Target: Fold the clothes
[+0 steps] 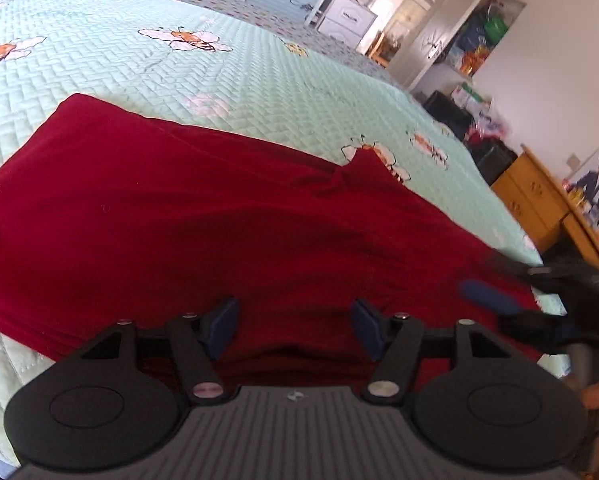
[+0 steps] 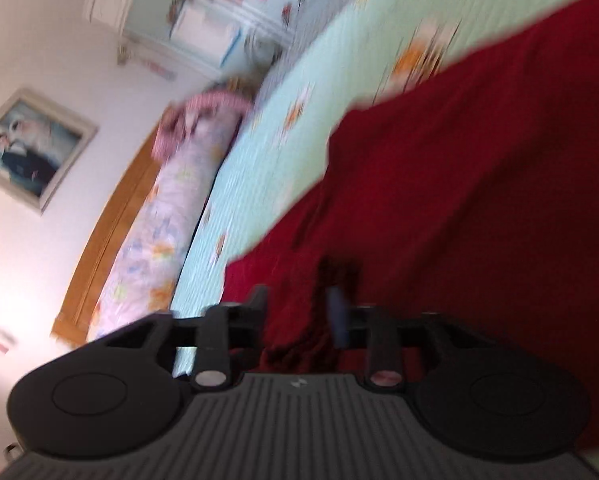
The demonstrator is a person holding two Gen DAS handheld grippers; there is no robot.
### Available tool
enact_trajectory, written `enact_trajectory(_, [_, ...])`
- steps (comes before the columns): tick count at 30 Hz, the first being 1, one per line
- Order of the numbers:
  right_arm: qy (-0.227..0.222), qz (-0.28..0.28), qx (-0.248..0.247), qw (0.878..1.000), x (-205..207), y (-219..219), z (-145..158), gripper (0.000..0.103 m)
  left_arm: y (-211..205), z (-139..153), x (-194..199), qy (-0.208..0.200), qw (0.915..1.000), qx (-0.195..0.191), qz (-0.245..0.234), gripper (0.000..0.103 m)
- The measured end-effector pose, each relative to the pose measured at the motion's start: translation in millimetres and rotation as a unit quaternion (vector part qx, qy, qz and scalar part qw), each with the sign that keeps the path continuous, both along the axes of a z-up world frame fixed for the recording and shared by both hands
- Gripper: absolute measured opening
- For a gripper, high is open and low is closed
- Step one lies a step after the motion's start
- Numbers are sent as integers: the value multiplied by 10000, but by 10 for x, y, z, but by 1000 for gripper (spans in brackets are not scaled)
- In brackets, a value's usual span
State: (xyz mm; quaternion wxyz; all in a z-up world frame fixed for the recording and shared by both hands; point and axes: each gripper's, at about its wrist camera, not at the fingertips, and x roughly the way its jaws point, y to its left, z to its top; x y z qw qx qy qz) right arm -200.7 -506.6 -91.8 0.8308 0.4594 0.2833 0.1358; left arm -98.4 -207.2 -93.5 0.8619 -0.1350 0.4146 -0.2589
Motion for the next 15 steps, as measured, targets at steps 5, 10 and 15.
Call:
enact_trajectory(5, [-118, -1428, 67, 9897, -823, -602, 89, 57, -104, 165, -38, 136, 9991, 298, 257, 65])
enact_trajectory(10, [61, -2845, 17, 9586, -1630, -1074, 48, 63, -342, 406, -207, -431, 9991, 45, -32, 67])
enact_trajectory(15, [334, -3226, 127, 9458, -1630, -1258, -184, 69, -538, 160, -80, 51, 9998, 177, -81, 67])
